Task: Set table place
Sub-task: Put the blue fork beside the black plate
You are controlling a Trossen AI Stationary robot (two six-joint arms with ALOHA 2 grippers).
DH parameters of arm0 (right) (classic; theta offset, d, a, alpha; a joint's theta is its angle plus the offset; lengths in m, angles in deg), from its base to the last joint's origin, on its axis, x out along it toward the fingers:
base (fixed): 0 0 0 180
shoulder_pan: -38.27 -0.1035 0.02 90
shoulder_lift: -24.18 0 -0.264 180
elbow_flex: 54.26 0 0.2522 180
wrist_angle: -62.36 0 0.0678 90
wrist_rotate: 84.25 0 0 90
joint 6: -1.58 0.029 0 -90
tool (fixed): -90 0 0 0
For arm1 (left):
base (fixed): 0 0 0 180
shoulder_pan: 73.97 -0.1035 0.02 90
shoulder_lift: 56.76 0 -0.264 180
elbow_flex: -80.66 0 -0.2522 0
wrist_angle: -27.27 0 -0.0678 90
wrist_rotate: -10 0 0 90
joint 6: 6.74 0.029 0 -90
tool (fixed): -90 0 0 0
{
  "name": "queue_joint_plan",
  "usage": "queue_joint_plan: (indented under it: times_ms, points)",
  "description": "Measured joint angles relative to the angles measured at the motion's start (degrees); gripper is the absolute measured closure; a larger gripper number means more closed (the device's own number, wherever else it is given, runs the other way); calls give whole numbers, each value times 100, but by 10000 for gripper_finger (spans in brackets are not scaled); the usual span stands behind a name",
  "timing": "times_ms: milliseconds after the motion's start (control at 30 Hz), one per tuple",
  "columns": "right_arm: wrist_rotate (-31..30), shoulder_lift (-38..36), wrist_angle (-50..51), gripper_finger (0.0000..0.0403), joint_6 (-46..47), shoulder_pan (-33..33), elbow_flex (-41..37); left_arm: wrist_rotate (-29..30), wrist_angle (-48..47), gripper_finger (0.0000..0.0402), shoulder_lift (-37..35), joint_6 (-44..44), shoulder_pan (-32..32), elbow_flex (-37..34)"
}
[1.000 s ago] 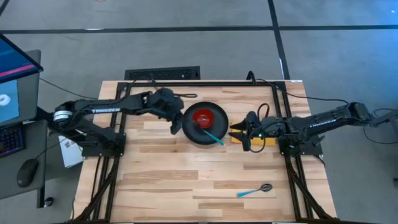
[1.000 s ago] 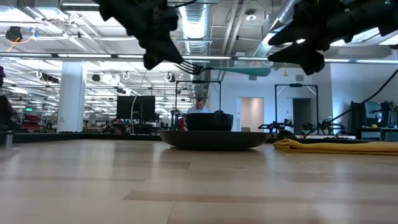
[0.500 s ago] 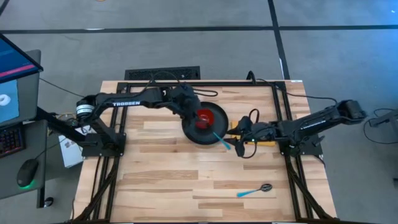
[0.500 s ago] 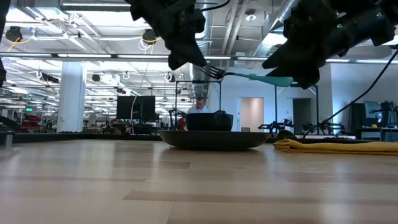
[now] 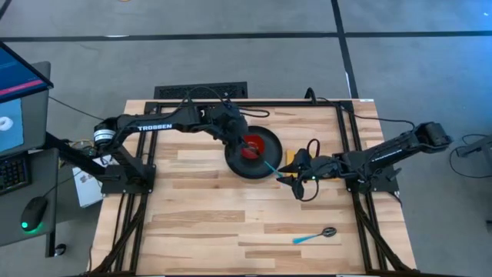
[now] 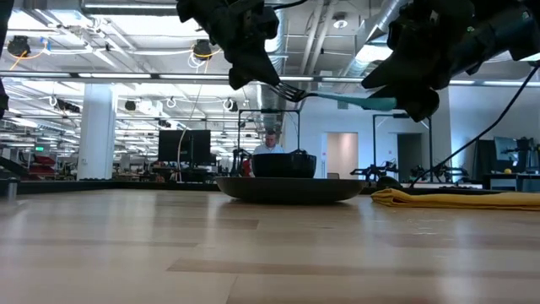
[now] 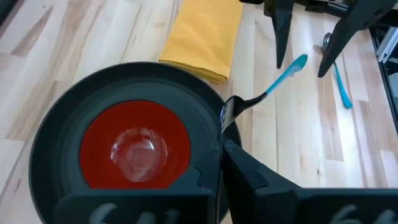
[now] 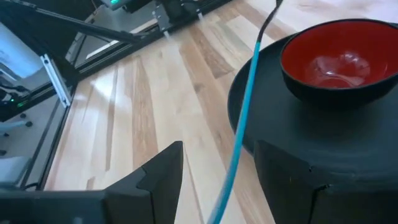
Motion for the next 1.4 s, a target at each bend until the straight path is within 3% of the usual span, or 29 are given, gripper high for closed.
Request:
queue_joint_plan:
  times_ms: [467,833,1333,1400]
  points:
    - [64,-2,78,197,221,-2,0,-70,11,401,0,-2,0,0]
    - [323,-2,111,256,369,-2,0,-89,42,401,-2,-28,0,-2]
    - [187,1,368,375,451,11,-13,-256,151,401,-36,-121,4,-3]
    - [165,2,383,375,450,15,-15,-235,184,401,-37,-220,2,-4]
